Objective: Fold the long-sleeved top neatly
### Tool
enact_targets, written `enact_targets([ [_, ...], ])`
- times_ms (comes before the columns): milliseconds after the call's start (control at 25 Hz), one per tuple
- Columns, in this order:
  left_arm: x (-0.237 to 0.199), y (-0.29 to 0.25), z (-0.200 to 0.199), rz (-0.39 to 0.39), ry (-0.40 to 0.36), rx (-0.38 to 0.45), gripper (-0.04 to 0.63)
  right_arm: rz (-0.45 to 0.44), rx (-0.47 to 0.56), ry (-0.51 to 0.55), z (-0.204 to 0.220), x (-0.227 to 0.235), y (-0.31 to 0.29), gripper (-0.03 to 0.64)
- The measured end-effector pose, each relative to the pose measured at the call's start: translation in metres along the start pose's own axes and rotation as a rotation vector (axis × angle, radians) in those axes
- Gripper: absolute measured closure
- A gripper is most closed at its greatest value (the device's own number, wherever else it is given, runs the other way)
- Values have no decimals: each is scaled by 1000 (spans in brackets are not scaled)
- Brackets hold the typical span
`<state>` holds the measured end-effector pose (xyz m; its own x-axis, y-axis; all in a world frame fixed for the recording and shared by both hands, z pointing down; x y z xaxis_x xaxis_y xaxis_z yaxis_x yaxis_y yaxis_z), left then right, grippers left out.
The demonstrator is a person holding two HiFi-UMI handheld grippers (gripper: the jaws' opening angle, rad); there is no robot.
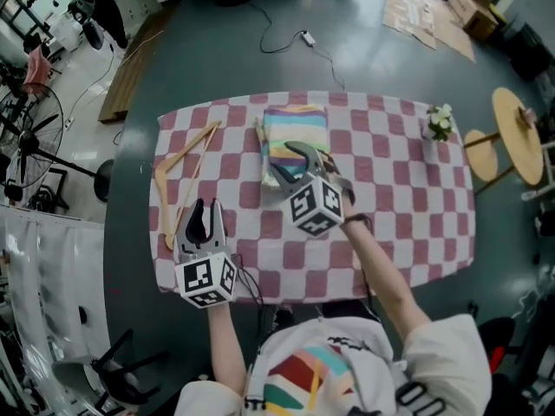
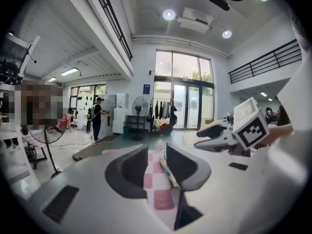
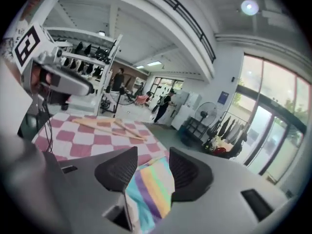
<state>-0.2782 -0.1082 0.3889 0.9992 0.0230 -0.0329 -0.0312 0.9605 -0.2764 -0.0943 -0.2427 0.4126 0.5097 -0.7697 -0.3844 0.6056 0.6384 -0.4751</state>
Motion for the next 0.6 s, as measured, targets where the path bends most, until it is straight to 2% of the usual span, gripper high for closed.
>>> enact_targets([
  [40,10,-6,-8,31,-1,24,482,38,25,-38,-5,12,16,420],
  [160,48,-20,-24,132,-14,81,571,195,78,-177,-4,41,73,461],
  [320,97,-23,-31,242,-29,111,588,382,87,-332,21,48,142,553],
  [440,122,-18,-26,300,-35,90,588,462,60,-403,44,35,175,590],
  [600,138,-7,-13,339,-18,44,588,531,17,-552,78,12,206,609],
])
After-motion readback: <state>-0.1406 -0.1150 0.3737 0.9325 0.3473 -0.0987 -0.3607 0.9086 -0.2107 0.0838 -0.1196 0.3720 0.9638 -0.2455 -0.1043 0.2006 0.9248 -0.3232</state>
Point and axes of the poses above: the fingertips, and each gripper's own axes: y backward along the fingers, x to its right, z out of its underside, the point moved 8 cm from there along y, backward along the fingers, and after that the axes turned 1 degree about x, right-handed, at the moved point
